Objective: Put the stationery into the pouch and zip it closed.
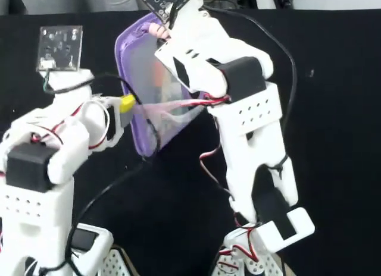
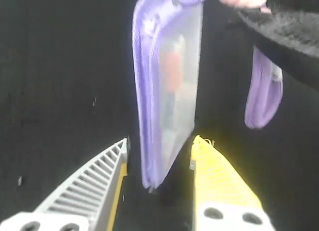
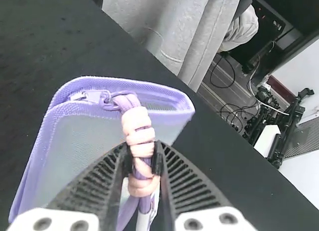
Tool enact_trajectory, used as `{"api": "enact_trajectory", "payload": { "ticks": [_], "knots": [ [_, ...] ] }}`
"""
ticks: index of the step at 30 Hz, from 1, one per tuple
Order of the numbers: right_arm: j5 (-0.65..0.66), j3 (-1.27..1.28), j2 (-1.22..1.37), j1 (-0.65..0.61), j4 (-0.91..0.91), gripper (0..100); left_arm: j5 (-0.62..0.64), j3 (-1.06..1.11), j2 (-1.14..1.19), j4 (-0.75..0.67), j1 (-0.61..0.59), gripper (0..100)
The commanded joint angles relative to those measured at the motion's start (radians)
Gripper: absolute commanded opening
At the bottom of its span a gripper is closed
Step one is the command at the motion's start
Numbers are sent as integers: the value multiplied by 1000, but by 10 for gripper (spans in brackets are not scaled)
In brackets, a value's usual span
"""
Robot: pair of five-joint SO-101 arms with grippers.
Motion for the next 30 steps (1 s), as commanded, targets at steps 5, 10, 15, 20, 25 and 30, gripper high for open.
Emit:
{"api": "enact_trajectory", "payload": {
  "ticks": [5, 10, 15, 20, 25, 30],
  "knots": [
    [8, -130, -7, 15, 83, 11, 0, 343, -178, -388, 7, 278],
    [8, -147, -7, 15, 109, 11, -3, 455, -189, -539, 2, 278],
    [8, -147, -7, 17, 118, 11, -3, 556, -189, -684, -15, 278],
    [8, -147, -7, 17, 118, 11, -3, 638, -189, -755, 56, 278],
    [8, -143, -7, 51, 115, 11, -3, 664, -190, -783, 127, 263],
    [8, -140, -7, 100, 117, 11, -3, 664, -196, -783, 157, 105]
  ]
}}
